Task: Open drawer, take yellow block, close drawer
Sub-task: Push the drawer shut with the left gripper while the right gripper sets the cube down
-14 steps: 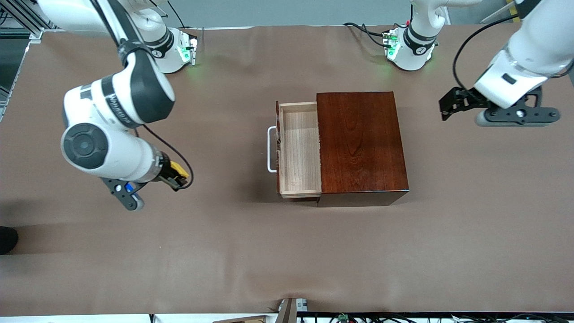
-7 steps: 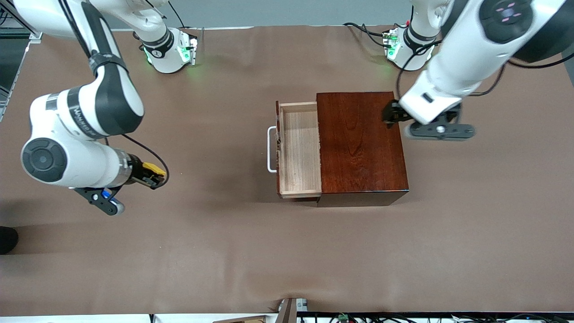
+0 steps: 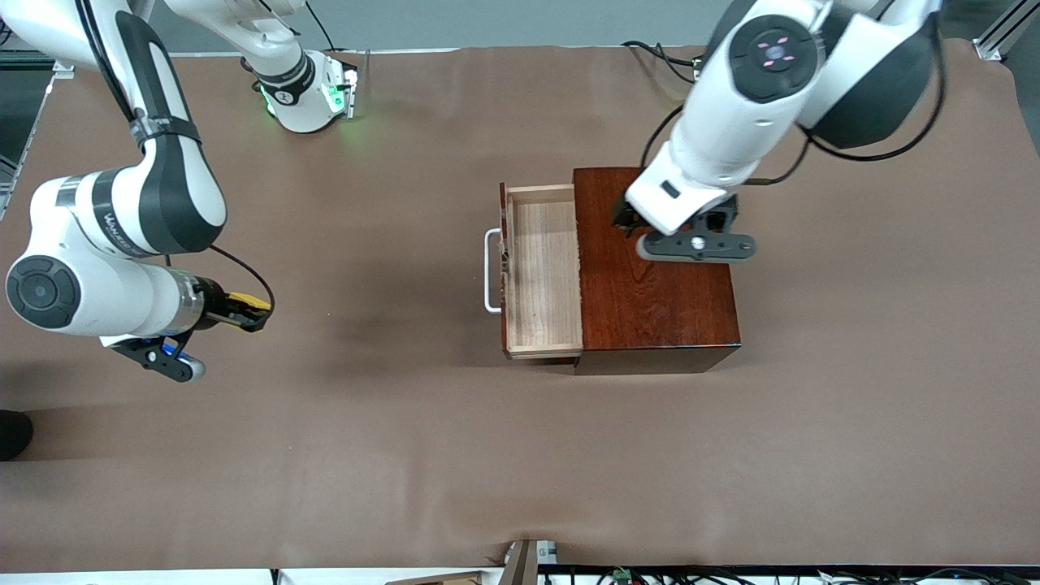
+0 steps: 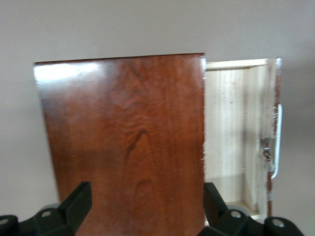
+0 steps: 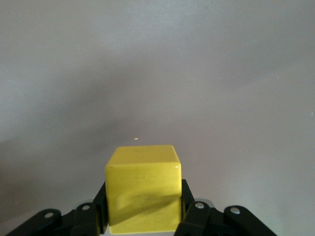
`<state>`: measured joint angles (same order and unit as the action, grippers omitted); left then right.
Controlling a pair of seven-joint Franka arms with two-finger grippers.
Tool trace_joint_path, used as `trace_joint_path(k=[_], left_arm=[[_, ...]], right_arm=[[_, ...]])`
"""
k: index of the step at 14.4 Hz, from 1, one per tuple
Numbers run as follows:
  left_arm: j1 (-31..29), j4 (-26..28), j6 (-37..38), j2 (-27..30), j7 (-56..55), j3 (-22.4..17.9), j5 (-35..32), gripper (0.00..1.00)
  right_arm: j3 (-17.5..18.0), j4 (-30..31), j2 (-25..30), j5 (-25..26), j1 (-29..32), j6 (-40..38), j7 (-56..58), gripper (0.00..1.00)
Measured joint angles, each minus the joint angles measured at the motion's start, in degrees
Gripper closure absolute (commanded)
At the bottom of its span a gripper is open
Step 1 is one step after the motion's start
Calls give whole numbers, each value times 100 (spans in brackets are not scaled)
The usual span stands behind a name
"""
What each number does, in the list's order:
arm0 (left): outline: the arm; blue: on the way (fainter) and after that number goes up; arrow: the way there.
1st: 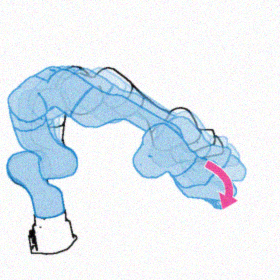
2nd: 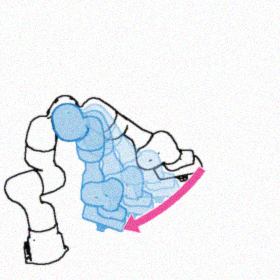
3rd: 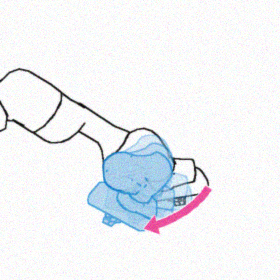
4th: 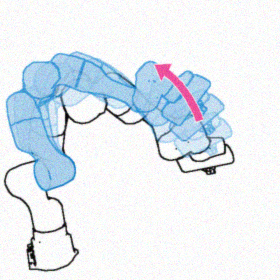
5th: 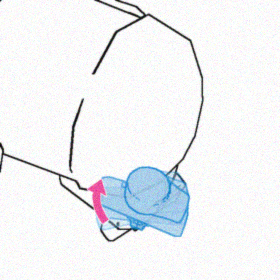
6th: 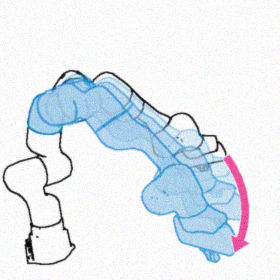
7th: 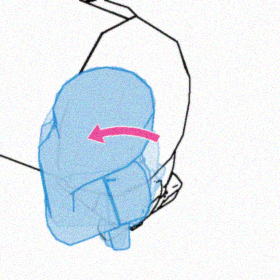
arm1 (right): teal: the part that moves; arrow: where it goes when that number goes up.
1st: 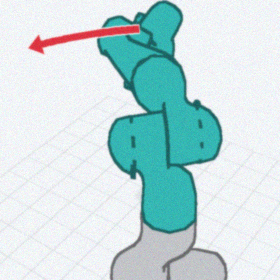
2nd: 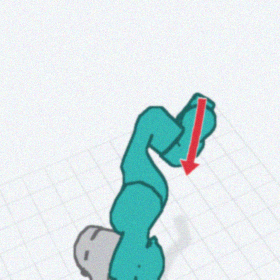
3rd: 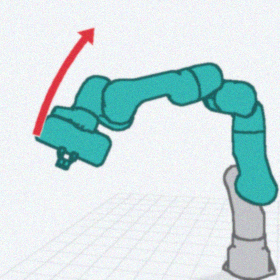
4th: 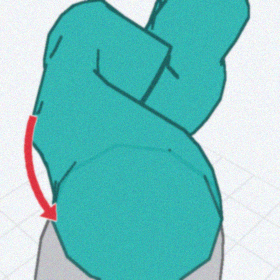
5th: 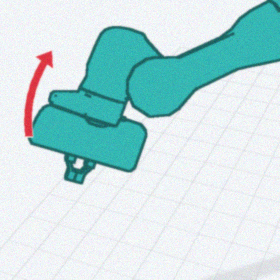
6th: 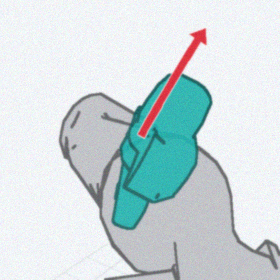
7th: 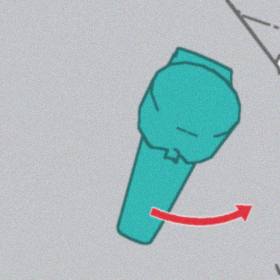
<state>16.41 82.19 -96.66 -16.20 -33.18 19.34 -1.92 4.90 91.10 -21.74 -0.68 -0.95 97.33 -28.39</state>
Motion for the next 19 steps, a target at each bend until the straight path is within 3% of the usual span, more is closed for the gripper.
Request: trace_joint_path(k=[5,12,17,19], left_arm=[[691,-67,-808,-581,-1264,-13,-4,0],[1774,-610,-2308,-1580,-3908,-176,-10,0],[3310,-1016,-2987,-2226,-5525,-1580,-12,0],[3776,-1166,-3234,-2503,-5943,-1923,-12,0]], right_arm=[[-8,839,180,57,455,752,1217,100],[-15,2557,503,305,948,2900,2476,100],[-16,3183,468,380,1280,3792,2911,100],[-17,3255,390,486,1390,3959,2952,100]])
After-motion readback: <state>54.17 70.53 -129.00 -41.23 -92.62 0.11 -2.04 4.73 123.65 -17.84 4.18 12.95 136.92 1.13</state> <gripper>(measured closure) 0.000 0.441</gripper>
